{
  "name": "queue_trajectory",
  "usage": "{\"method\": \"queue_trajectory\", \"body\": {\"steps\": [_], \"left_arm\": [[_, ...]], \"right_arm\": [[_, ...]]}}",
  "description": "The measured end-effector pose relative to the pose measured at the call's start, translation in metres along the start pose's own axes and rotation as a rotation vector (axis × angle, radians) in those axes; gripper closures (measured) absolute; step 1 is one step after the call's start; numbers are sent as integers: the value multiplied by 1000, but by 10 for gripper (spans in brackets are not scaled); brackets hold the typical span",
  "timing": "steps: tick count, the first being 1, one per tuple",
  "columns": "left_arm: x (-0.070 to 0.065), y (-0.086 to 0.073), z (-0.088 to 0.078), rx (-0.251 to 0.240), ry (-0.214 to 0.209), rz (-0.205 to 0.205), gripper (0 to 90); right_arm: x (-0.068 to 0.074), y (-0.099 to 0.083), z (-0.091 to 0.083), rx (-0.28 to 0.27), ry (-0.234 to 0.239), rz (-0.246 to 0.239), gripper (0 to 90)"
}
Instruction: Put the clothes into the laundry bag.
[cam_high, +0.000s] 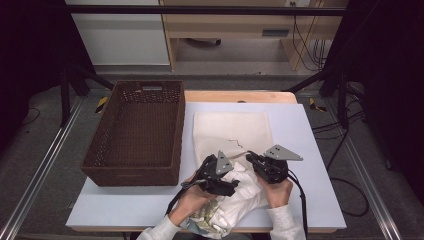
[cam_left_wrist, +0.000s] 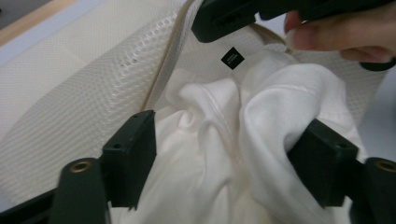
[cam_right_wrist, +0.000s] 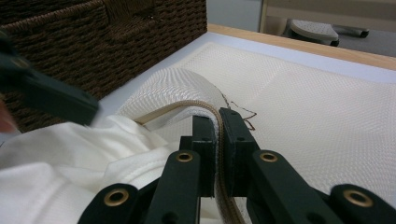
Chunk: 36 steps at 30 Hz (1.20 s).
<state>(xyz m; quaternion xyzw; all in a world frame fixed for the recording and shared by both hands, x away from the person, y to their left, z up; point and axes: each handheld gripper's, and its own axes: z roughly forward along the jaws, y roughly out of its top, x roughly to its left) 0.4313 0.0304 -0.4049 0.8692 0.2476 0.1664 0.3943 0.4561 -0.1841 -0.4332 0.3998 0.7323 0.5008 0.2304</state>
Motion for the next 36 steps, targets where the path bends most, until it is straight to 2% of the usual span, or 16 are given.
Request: {"method": "queue_trajectory", "body": {"steps": [3, 6, 10, 12, 13, 16, 18, 20, 21, 23, 25, 28, 31, 34, 35, 36], "left_arm": [[-2, -4, -21, -22, -5, -7, 180], [-4, -20, -33, -21, 8, -14, 163], [-1, -44, -24, 22, -35, -85, 160], [0, -52, -14, 9, -62, -119, 161], [-1, -53, -11, 16, -58, -122, 161], [-4, -51, -2, 43, -53, -123, 180], [-8, -50, 0, 34, -35, -104, 291], [-12, -50, 1, 22, 12, -80, 484], [-13, -50, 1, 19, 19, -70, 573], [-15, -48, 0, -1, 32, -53, 670], [-15, -43, -5, -38, 26, -56, 737], [-16, -29, -10, -90, 22, -49, 780], [-18, -12, -7, -94, 35, -20, 780], [-17, 3, 10, -40, 33, 14, 775], [-16, 4, 18, -28, 35, 21, 768], [-16, 4, 27, 8, 36, 30, 762]], "right_arm": [[1, 0, -1, 3, 1, 1, 850], [2, 0, -2, 6, -3, -8, 847], [3, -1, -2, 11, -2, -10, 845], [3, -2, -2, 11, -3, -9, 844], [3, -2, -1, 14, -3, -8, 844], [4, -3, -1, 18, -3, -8, 845], [4, -3, 0, 17, -1, -6, 848], [5, -4, 1, 19, 1, -7, 850], [5, -4, 1, 19, 1, -7, 851], [6, -4, 1, 18, 3, -9, 852], [6, -4, 2, 20, 5, -8, 853], [8, -5, 4, 21, 12, -10, 854], [8, -4, 3, 15, 14, -6, 855], [7, -3, 1, -2, 11, -1, 855], [6, -3, -1, -8, 12, 4, 856], [6, -2, -2, -13, 15, 13, 856]]}}
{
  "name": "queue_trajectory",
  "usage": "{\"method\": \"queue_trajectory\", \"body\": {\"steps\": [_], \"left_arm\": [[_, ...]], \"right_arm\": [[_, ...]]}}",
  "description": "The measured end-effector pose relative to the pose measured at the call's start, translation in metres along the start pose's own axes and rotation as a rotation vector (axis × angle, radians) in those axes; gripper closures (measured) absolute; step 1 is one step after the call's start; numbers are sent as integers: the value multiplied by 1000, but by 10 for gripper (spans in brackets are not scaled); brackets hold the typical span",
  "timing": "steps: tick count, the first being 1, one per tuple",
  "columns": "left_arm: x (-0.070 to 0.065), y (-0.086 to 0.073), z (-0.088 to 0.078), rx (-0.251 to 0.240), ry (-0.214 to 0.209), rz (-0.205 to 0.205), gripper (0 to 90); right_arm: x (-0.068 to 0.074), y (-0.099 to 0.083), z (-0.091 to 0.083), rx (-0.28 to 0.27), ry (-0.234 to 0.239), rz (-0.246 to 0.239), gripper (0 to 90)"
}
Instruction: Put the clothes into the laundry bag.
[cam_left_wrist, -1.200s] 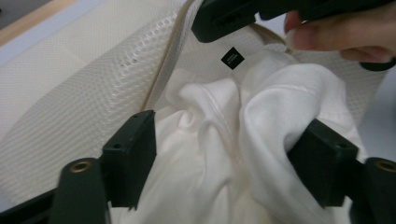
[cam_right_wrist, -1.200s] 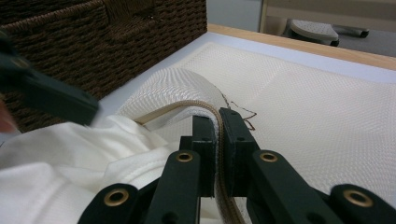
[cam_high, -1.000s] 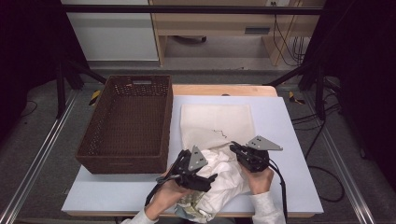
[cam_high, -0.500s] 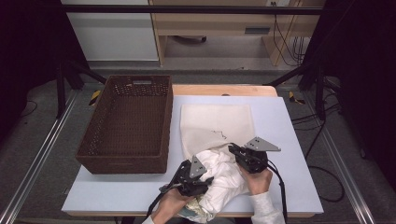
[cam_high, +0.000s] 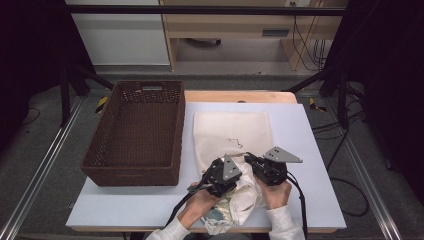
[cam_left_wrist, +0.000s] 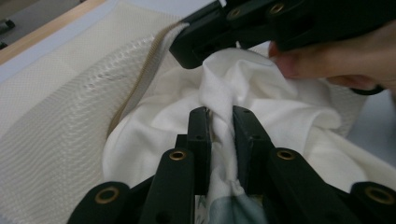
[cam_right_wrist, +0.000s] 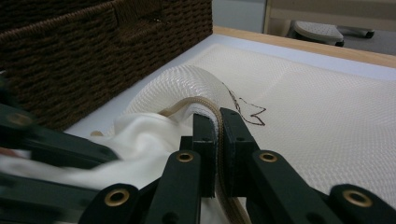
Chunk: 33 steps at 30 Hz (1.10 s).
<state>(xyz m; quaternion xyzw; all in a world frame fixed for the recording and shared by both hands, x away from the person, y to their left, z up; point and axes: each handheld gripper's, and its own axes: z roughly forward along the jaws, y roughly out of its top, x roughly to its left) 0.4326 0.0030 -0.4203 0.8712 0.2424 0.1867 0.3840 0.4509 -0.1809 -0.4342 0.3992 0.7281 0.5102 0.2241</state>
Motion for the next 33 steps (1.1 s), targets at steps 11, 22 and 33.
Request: {"method": "queue_trajectory", "body": {"steps": [11, 22, 33], "left_arm": [[14, -12, 1, -9, 14, -57, 321], [23, -53, -27, 25, -94, -236, 192], [16, -47, -18, 12, -100, -160, 683]], "right_arm": [[2, 0, 0, 9, 0, -13, 855], [2, -1, 0, 19, -6, -25, 851], [3, -3, 4, 32, 0, -26, 854]]}}
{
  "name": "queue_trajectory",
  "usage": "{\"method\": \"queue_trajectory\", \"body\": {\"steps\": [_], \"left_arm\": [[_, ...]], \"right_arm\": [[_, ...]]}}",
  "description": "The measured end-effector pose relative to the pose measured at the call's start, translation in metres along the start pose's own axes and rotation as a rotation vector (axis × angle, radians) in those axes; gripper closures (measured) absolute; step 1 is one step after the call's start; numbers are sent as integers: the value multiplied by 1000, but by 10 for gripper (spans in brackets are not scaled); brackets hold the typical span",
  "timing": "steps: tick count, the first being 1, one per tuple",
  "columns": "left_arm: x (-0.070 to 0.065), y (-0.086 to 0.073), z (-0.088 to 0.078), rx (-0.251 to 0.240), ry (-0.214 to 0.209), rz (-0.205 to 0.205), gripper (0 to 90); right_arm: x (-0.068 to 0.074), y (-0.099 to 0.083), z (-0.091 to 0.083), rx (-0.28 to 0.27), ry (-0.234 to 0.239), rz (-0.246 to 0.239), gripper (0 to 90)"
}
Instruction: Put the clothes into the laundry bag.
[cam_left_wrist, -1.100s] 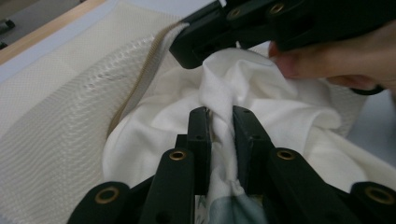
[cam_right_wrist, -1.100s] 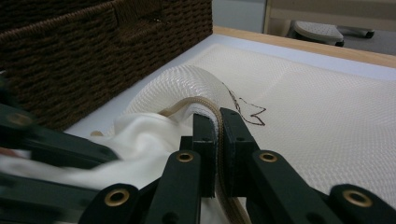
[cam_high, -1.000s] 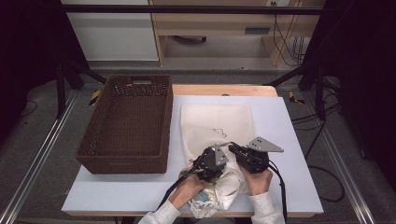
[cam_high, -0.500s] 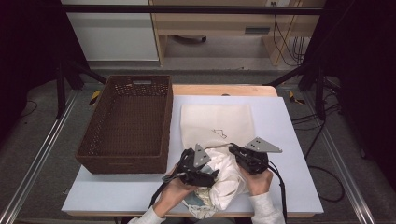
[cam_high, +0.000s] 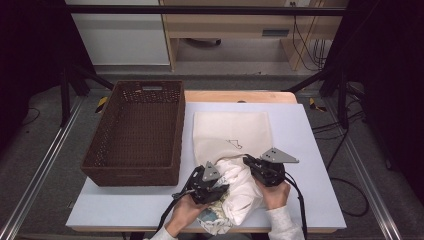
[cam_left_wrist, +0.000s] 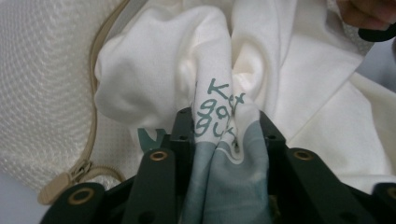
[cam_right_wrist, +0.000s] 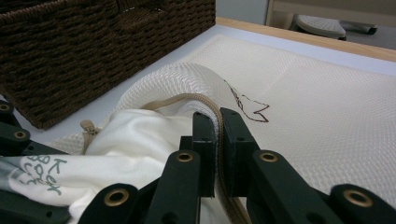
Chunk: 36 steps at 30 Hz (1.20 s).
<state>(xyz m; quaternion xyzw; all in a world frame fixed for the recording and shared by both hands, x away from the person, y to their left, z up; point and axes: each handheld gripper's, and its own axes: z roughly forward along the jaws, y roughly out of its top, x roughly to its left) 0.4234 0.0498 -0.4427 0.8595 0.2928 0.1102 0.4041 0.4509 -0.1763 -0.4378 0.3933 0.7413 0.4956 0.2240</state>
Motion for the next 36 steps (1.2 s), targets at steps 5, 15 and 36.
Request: {"method": "queue_trajectory", "body": {"steps": [5, 15, 36], "left_arm": [[-11, 22, -2, -27, 15, 98, 692], [16, 28, 33, 42, 47, 66, 653], [2, -18, -30, -83, 38, -39, 218]], "right_arm": [[1, 0, 1, -7, 6, 6, 858], [-1, 5, -10, -55, 35, 13, 863], [3, 0, -10, -15, 12, -18, 860]]}}
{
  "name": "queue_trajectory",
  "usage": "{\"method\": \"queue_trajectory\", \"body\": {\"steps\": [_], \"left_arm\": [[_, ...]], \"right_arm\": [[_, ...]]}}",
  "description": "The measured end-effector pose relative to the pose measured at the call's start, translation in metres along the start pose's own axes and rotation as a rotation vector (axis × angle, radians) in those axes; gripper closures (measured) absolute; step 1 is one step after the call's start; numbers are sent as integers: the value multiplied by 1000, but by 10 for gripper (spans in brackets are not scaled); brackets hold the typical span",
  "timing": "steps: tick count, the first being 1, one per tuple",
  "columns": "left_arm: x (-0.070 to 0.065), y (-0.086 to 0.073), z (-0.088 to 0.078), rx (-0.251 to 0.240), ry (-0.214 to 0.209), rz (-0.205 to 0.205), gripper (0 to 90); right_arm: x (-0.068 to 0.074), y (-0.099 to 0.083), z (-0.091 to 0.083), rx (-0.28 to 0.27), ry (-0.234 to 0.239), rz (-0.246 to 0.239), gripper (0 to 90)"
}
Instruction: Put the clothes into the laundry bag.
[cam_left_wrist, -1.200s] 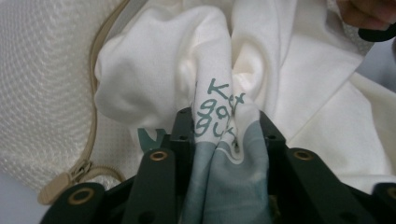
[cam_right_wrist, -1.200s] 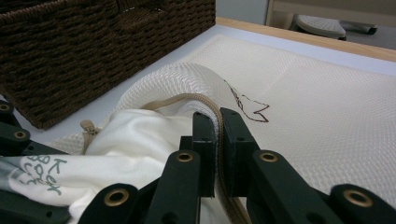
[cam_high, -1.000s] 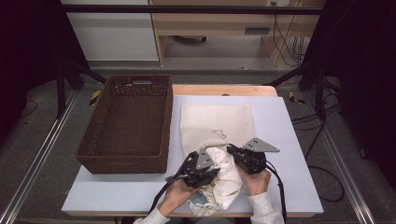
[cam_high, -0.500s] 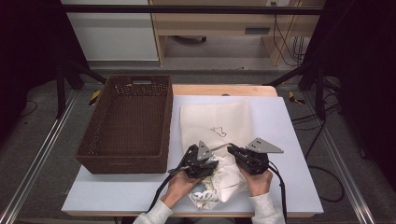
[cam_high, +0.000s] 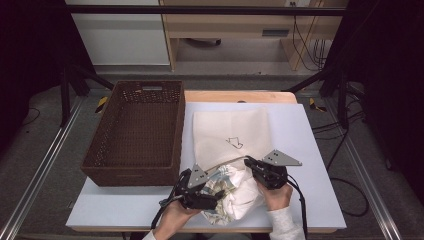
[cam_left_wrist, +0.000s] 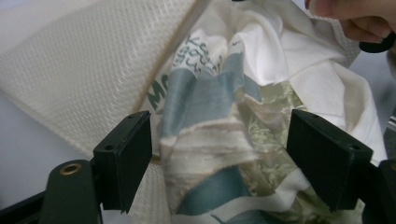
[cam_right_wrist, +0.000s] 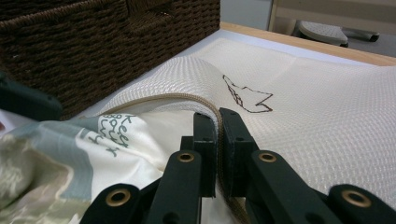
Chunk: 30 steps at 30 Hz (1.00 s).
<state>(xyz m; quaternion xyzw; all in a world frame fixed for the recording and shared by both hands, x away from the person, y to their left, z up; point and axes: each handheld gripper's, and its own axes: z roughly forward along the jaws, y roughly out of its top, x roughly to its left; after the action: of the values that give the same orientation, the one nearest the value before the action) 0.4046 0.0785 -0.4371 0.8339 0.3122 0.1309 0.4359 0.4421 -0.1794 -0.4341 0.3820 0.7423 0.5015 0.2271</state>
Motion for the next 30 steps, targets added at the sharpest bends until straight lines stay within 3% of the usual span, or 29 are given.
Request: {"method": "queue_trajectory", "body": {"steps": [3, 6, 10, 12, 17, 19, 21, 23, 25, 30], "left_arm": [[0, -7, 17, 49, -63, -40, 250], [-2, -5, 21, 70, -76, -38, 360], [-10, 3, 19, 82, -25, 32, 655], [-12, 9, 16, 79, -8, 59, 702], [-14, 30, 17, 70, 57, 136, 714], [-12, 38, 22, 88, 80, 158, 711], [-6, 40, 30, 99, 100, 171, 699], [1, 36, 41, 96, 153, 190, 644], [8, 30, 47, 69, 167, 165, 600], [13, 24, 40, 12, 144, 109, 451]], "right_arm": [[1, -1, 2, 9, -3, -4, 861], [0, -3, 4, 18, -2, 6, 861], [0, -4, 6, 22, 4, 10, 861], [1, -4, 6, 24, 4, 7, 861], [-1, -3, 4, 11, -3, 10, 861], [-2, -2, 2, 2, -6, 14, 861], [-3, -1, 0, -12, -3, 15, 862], [-2, 1, -4, -25, 7, 15, 862], [0, 3, -5, -31, 18, 11, 861], [2, 0, 2, -2, 22, 0, 861]]}}
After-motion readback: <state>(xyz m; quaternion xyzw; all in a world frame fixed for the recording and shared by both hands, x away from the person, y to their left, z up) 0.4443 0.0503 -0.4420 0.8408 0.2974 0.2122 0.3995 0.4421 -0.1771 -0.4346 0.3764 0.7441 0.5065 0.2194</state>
